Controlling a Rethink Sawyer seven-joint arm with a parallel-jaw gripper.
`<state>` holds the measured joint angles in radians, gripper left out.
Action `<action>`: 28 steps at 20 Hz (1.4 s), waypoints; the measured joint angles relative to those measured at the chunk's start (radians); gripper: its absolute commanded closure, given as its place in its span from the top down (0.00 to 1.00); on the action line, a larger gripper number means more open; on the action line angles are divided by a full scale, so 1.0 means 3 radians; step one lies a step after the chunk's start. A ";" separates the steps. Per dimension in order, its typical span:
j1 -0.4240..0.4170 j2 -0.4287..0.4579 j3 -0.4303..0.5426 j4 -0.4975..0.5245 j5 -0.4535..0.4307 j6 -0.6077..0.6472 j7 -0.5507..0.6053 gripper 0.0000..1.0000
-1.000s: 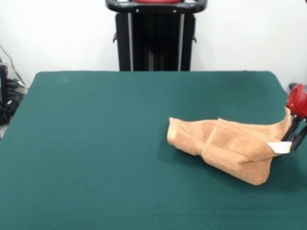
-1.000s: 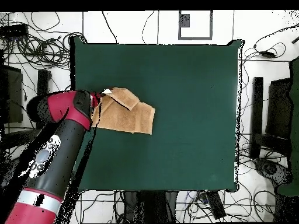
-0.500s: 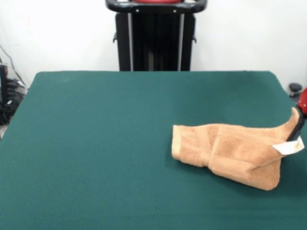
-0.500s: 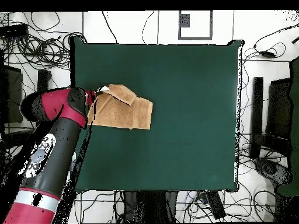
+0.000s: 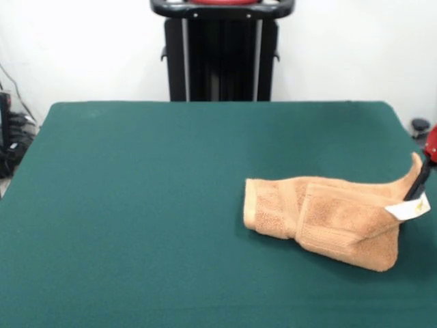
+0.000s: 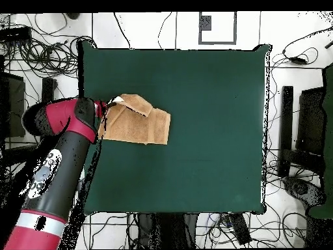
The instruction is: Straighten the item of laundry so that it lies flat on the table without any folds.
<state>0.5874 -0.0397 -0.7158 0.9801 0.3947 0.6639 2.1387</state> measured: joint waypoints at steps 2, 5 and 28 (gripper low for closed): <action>0.0000 0.0000 0.0000 0.0000 0.0000 0.0000 0.0000 1.00; 0.0000 -0.0001 0.0000 0.0000 -0.0001 0.0000 0.0000 1.00; -0.0314 -0.0839 0.0628 0.0821 -0.0108 -0.0760 0.0000 1.00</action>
<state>0.4932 -0.2915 -0.5272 1.2263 0.3623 0.4359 2.1387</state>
